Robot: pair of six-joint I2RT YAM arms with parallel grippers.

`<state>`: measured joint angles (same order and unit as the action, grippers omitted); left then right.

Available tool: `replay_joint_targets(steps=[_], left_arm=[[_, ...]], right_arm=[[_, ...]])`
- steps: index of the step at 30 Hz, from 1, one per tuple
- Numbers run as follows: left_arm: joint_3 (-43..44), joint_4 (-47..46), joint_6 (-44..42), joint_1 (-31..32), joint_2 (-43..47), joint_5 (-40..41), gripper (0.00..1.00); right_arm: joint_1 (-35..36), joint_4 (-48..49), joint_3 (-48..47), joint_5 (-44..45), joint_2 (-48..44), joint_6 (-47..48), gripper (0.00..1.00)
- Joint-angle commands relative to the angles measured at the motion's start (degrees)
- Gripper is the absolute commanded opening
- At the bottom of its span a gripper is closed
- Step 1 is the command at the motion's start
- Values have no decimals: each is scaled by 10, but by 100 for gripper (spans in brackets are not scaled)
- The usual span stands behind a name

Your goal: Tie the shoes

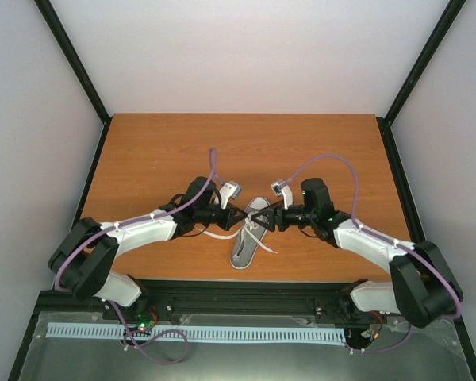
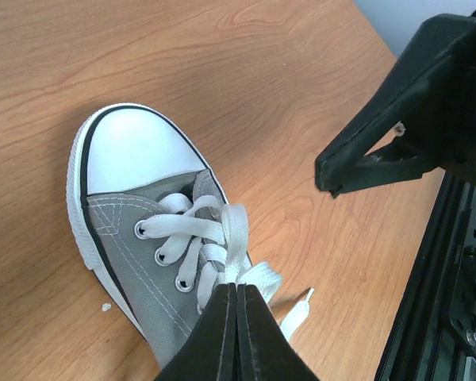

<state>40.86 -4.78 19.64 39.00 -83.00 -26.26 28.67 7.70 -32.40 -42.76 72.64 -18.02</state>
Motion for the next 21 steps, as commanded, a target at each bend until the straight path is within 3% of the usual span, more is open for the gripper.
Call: replay_joint_targets(steps=[1, 9, 21], left_arm=[[-6, 8, -4, -2, 37, 20, 1], [-24, 11, 4, -2, 68, 38, 1], [-20, 14, 10, -2, 60, 32, 1]], right_arm=[[33, -45, 23, 122, -51, 8, 68], [141, 23, 96, 280, -60, -45, 50], [178, 70, 85, 296, 13, -22, 32]])
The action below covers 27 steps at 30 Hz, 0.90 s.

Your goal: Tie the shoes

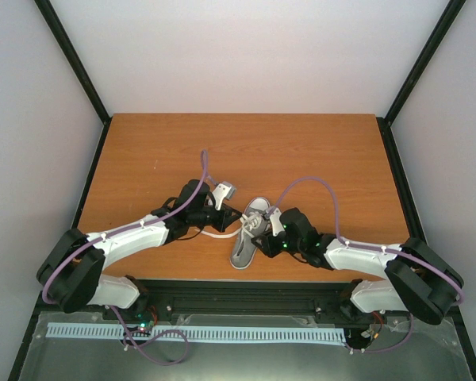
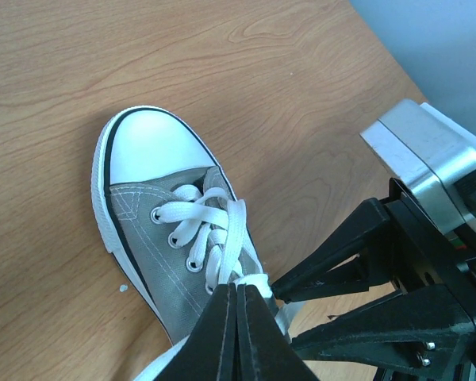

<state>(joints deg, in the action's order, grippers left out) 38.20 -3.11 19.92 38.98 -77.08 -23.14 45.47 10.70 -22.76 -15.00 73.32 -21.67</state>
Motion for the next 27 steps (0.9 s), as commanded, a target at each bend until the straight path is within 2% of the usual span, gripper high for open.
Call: replay_joint_targets(steps=[1, 6, 9, 16, 18, 23, 27], left_arm=[[7, -3, 8, -2, 0, 1, 1], [6, -6, 14, -2, 2, 1, 1], [3, -9, 20, -2, 3, 1, 1], [0, -15, 40, -2, 0, 11, 1], [-2, -5, 62, -2, 0, 38, 1], [-30, 3, 158, -2, 1, 64, 1], [-70, 15, 215, -2, 6, 68, 1]], right_arm=[[12, 41, -13, 20, 8, 18, 32], [15, 40, -19, 18, 18, 30, 31], [15, 39, -17, 22, 21, 33, 27], [15, 51, -14, 30, 23, 12, 9], [15, 41, -11, 56, 9, -5, 3], [12, -35, -8, 112, -40, -40, 3], [-3, -75, -9, 118, -71, -67, 3]])
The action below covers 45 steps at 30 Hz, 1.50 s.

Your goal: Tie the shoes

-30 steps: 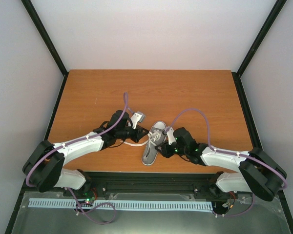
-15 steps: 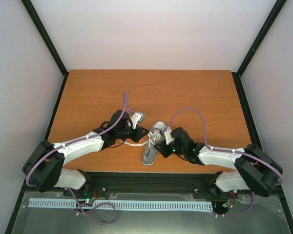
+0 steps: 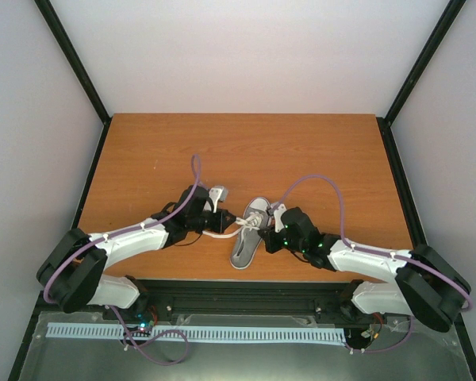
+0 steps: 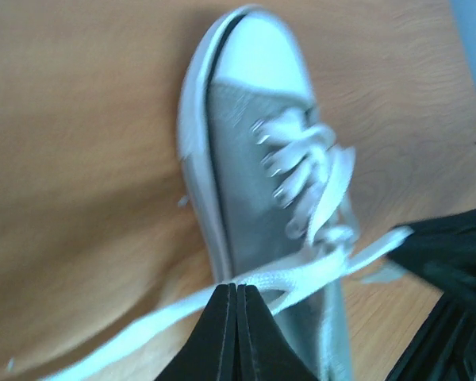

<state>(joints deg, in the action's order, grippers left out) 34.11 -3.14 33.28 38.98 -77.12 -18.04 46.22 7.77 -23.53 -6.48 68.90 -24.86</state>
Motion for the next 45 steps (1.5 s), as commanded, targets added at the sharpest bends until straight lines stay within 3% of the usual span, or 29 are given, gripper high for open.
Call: replay_joint_targets(steps=[1, 6, 10, 17, 20, 22, 29, 35, 45], left_arm=[[-36, 19, 87, -2, 7, 12, 1], [-54, 24, 88, -3, -7, -47, 2], [-50, 44, 60, -2, 11, -60, 17], [34, 186, -9, -2, 96, 54, 43], [62, 185, -30, -2, 105, 60, 57], [84, 175, -45, -2, 76, 40, 60], [148, 114, -101, -3, -45, -61, 61], [209, 109, -163, -15, -154, -126, 45], [212, 89, -177, -41, -201, -214, 44]], right_arm=[[-16, -48, -1, 26, -29, -39, 3], [-27, -49, -14, -1, -15, -42, 3], [-27, -41, -19, -31, 0, -33, 3], [-27, -36, -2, -95, 0, -13, 3], [-27, -35, 2, -120, 3, -4, 3], [-27, -39, 0, -129, 13, 0, 3], [-27, -24, 6, -136, 28, 0, 3], [-27, -12, 20, -133, 21, -9, 3], [-27, -15, 25, -122, 6, -9, 3]])
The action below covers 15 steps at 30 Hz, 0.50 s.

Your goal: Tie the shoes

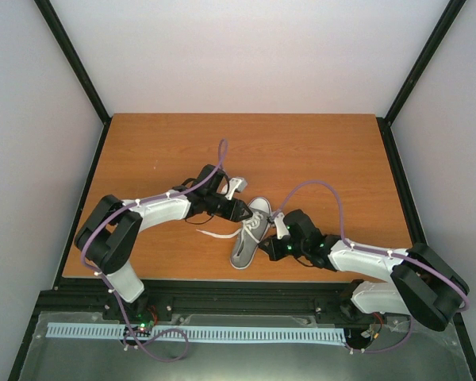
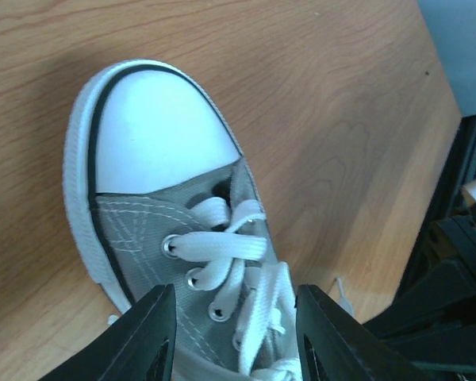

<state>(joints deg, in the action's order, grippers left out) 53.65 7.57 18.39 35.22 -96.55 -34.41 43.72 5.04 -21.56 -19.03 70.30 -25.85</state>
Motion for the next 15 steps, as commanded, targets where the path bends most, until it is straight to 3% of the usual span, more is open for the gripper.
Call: replay_joint_targets(steps=[1, 6, 15], left_arm=[[18, -16, -31, -3, -8, -50, 43], [26, -11, -48, -3, -5, -34, 40], [23, -10, -83, -2, 75, 84, 41]], right_arm=[[-2, 13, 4, 3, -7, 1, 3], [-2, 21, 4, 0, 0, 0, 3], [-2, 23, -2, -2, 9, -2, 3]])
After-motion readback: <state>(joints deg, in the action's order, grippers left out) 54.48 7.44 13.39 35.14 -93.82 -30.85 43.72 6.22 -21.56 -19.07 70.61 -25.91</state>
